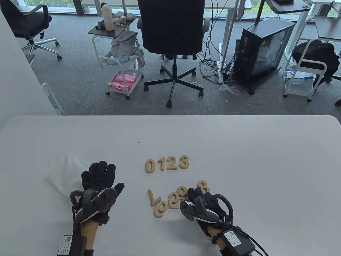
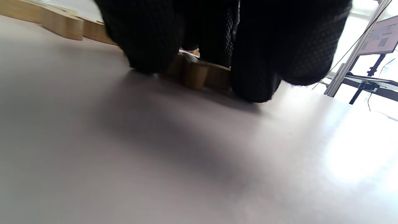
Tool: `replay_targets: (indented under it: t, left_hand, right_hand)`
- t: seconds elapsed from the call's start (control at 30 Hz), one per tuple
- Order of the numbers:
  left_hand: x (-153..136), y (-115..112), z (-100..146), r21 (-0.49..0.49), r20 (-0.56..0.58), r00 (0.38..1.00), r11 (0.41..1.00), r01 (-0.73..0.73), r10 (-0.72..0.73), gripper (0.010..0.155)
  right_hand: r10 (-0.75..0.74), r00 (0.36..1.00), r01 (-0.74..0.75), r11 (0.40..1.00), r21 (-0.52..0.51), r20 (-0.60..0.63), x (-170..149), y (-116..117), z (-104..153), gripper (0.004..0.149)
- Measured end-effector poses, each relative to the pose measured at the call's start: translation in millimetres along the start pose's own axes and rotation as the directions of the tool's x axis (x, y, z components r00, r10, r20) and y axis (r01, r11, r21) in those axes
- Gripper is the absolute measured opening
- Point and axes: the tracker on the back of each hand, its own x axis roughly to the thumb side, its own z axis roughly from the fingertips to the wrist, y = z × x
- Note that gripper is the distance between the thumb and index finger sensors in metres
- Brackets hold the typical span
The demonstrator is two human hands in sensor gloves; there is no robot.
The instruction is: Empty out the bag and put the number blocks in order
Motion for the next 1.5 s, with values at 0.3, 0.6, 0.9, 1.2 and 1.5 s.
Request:
replay_targets:
  t: [0.3,0.6,0.9,1.2,1.5]
  left_hand:
    - [-0.3,0.0,-0.2,-0.002,-0.002,1.000,1.000,-0.003,0.003,0.077]
    - [-0.2,0.0,-0.2,-0.004,-0.003,1.000,1.000,-0.001,0.001,0.077]
    - [-0.4,0.3,0.0,-0.003,-0.005,1.000,1.000,0.000,0.000,0.076]
    - [-1.8,0.9,0.1,0.001,-0.011,1.000,1.000,-0.002,0.002,0.076]
    - [-2.5,0.8,0.1,0.001,-0.012,1.000,1.000,0.000,0.000,0.076]
  right_hand:
    - [-0.065,0.998,0.066,0.998,0.016,-0.024,-2.3,2.2,-1.2,0.060]
    - [-0.173,0.981,0.175,0.984,0.013,-0.092,-9.7,3.4,-3.4,0.060]
    - [-0.185,0.978,0.186,0.983,0.002,-0.091,-10.3,3.4,-4.0,0.060]
    - [-0.818,0.541,0.825,0.561,-0.068,-0.194,-66.1,-1.1,5.9,0.062]
    - [-0.963,-0.257,0.964,-0.261,0.050,-0.082,-110.4,27.3,11.3,0.060]
